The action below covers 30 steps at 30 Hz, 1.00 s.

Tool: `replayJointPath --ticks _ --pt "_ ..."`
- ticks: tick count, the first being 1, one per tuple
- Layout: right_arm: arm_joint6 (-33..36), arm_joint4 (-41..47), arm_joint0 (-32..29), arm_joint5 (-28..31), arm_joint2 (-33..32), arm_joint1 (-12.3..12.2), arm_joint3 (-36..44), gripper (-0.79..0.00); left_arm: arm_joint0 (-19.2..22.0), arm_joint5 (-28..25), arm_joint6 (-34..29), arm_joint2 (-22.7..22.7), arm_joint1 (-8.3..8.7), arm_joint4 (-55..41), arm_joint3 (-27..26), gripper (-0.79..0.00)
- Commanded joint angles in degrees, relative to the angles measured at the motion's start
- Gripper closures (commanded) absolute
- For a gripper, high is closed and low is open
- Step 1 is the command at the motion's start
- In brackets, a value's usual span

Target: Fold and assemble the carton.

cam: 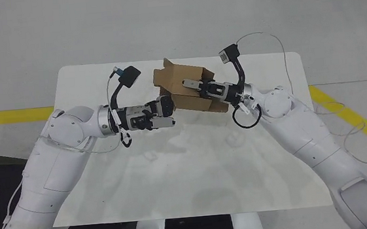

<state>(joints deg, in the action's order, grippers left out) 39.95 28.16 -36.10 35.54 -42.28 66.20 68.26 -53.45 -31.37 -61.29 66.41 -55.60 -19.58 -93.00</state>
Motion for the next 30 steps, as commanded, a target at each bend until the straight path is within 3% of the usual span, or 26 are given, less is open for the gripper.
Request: replayJointPath --ticks 1,17,30 --pt "-0.1 -0.5 -0.2 -0.2 -0.1 0.2 0.4 0.0 -0.1 0.2 -0.1 -0.1 -0.01 0.3 0.0 -0.785" --pt "-0.3 -1.2 -2.1 -0.4 -3.0 1.3 2.4 0.0 0.0 1.1 -1.7 -1.3 -0.18 0.0 0.4 -0.785" --pt "8.7 4.0 -2.4 -2.8 -3.0 2.5 1.7 0.0 0.4 1.4 -2.5 -0.2 -0.1 -2.7 0.6 -0.785"
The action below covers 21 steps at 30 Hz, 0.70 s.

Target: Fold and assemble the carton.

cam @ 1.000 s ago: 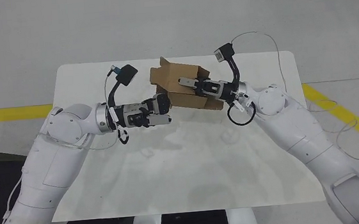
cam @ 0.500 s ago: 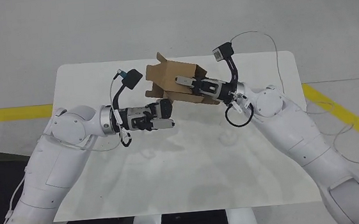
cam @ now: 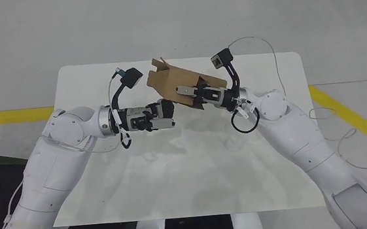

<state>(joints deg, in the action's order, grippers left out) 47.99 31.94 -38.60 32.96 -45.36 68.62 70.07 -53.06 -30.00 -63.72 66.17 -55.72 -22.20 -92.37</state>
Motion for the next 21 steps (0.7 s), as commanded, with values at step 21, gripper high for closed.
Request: replayJointPath --ticks 21 --pt "4.3 -0.2 -0.1 -1.5 -4.1 0.8 -2.2 0.0 -0.1 0.3 -1.2 1.7 0.22 -2.1 -0.1 -0.785"
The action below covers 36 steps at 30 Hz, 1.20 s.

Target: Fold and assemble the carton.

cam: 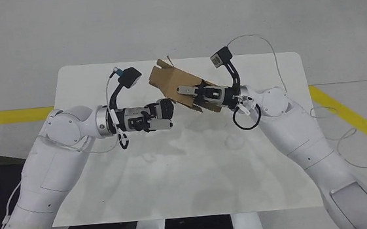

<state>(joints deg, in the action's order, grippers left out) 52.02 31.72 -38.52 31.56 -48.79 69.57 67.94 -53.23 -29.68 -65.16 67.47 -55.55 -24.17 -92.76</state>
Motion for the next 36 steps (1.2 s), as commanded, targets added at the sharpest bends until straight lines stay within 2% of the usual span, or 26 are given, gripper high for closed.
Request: replayJointPath --ticks 1,10,17,27,36 --pt "0.7 -0.1 -0.4 -0.5 -1.1 -0.3 -0.2 0.0 0.1 -0.1 0.4 0.8 0.09 -0.2 0.7 -0.785" --pt "12.0 3.5 -0.6 -3.0 -4.9 -1.3 -3.2 0.0 1.2 -0.3 4.1 3.9 0.37 2.2 5.9 -0.785" --pt "19.7 4.8 -0.7 -3.2 -7.0 -2.0 -3.7 0.0 2.4 1.4 6.0 2.8 0.15 6.2 9.6 -0.785" --pt "24.7 5.6 -2.2 -4.0 -9.3 -2.8 0.9 0.0 3.6 2.3 8.9 -0.3 -0.16 18.8 11.1 -0.785" --pt "25.0 6.6 -3.6 -4.3 -9.9 -2.9 4.3 0.0 4.2 3.6 8.6 -3.3 -0.61 22.3 10.9 -0.785"
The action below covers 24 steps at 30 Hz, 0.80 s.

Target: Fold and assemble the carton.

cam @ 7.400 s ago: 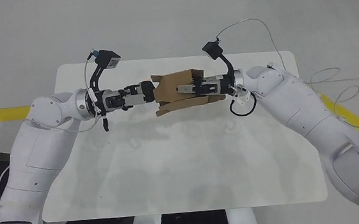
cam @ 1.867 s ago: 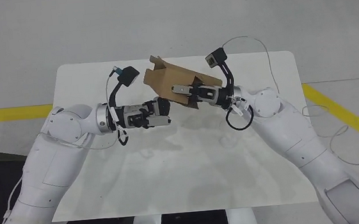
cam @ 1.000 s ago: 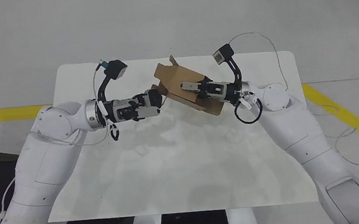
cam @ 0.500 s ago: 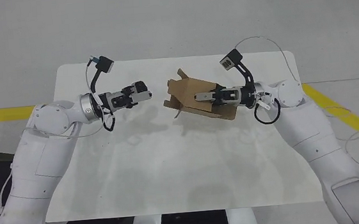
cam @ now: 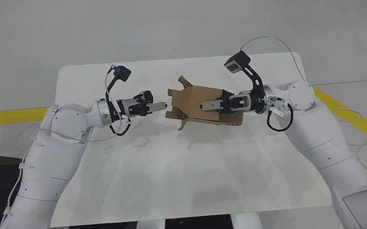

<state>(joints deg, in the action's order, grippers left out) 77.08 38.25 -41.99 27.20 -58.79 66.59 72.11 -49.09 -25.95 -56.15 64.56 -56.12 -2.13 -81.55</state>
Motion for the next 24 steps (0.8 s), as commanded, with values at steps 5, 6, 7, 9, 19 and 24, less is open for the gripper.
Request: replayJointPath --ticks 5,6,7,9,19,24 --pt "-0.4 -0.1 0.2 0.4 1.3 0.4 0.0 0.0 -0.2 -1.2 -0.9 -1.2 -0.14 0.5 -1.6 -0.785" --pt "-0.5 -0.2 0.3 0.5 1.6 0.5 -0.3 0.0 -0.4 -1.4 -1.0 -1.4 -0.15 0.4 -1.9 -0.785" --pt "-0.5 -0.2 0.5 0.5 1.9 0.6 -0.4 0.0 -0.6 -1.6 -1.1 -1.5 -0.16 0.2 -2.1 -0.785" --pt "-0.4 -0.2 0.7 0.4 2.7 0.9 -0.6 0.0 -0.8 -1.9 -1.2 -1.5 -0.15 -0.3 -2.4 -0.785" --pt "0.0 1.2 1.3 0.0 4.5 1.6 -1.0 0.0 -1.0 -1.5 -2.5 -1.1 -0.03 -3.0 -2.7 -0.785" --pt "0.9 2.1 1.4 -0.9 4.8 1.8 -0.6 0.0 -0.7 -1.2 -3.3 -1.0 -0.02 -4.2 -2.4 -0.785"
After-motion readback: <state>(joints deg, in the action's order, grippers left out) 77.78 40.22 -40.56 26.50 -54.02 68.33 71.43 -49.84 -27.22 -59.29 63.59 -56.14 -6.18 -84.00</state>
